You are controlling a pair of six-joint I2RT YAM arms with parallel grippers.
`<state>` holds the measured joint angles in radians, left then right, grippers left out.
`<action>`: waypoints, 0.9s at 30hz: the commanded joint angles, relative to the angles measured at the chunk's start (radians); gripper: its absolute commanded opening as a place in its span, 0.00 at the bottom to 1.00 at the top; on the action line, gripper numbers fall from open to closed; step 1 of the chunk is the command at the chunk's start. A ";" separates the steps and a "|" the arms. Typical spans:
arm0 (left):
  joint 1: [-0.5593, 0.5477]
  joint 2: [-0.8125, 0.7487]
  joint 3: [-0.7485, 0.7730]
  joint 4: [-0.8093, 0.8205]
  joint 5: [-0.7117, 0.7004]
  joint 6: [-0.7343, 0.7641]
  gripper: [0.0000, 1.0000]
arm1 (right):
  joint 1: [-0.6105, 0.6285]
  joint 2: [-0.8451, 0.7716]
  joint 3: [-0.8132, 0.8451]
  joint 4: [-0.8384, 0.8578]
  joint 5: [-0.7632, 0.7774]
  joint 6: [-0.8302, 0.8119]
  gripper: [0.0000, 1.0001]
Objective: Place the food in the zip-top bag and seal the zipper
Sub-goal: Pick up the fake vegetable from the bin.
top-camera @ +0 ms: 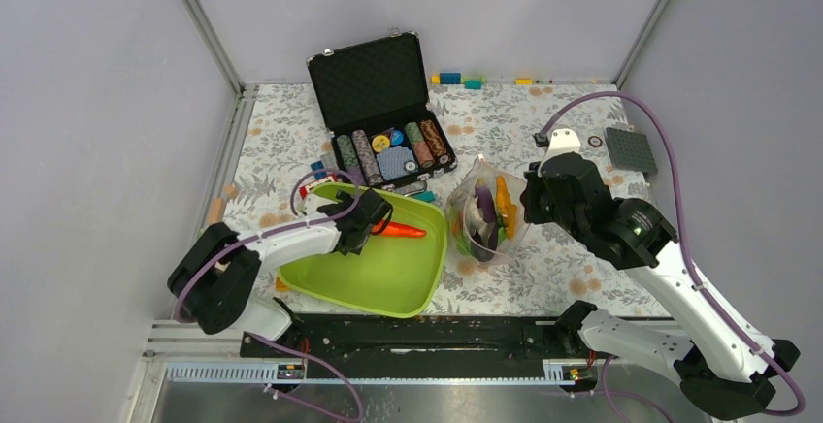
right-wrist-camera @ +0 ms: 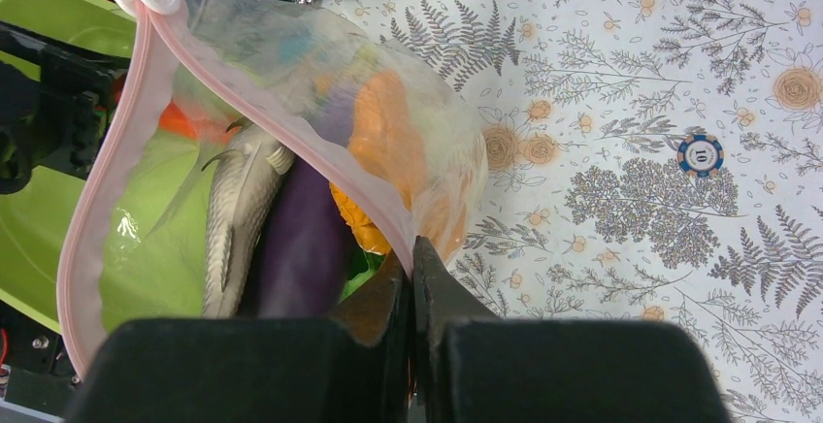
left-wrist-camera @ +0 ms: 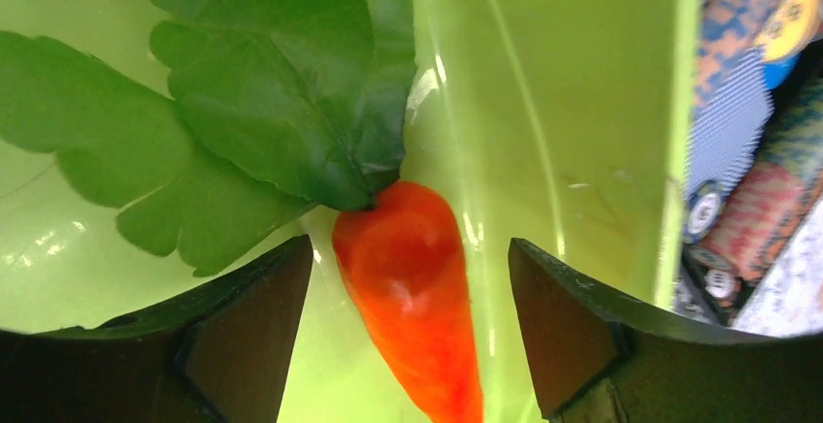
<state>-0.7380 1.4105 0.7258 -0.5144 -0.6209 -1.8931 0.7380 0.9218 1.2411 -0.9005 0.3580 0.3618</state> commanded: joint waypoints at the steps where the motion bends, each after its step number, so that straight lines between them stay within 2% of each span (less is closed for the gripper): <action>1: 0.011 0.067 0.034 0.079 0.077 0.058 0.74 | 0.003 0.001 0.024 -0.002 0.043 -0.014 0.00; 7: 0.006 0.087 0.038 0.066 0.136 0.052 0.76 | 0.002 -0.003 0.023 -0.002 0.056 -0.012 0.00; 13: -0.038 0.130 0.088 0.041 0.188 0.117 0.80 | 0.002 -0.002 0.020 -0.002 0.061 -0.010 0.00; 18: -0.099 0.138 0.134 -0.006 0.166 0.080 0.81 | 0.002 -0.009 0.017 -0.002 0.066 -0.010 0.00; 22: -0.103 0.179 0.169 -0.065 0.132 0.045 0.80 | 0.001 -0.018 0.014 -0.002 0.066 -0.007 0.00; 24: -0.096 0.201 0.178 -0.069 0.138 0.038 0.79 | 0.002 -0.023 0.013 -0.002 0.070 -0.008 0.00; 27: -0.086 0.240 0.197 -0.070 0.161 0.039 0.70 | 0.001 -0.029 0.012 -0.002 0.073 -0.008 0.00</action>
<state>-0.8379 1.5955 0.8906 -0.5362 -0.4767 -1.8339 0.7380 0.9134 1.2407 -0.9009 0.3843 0.3599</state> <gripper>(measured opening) 0.752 0.019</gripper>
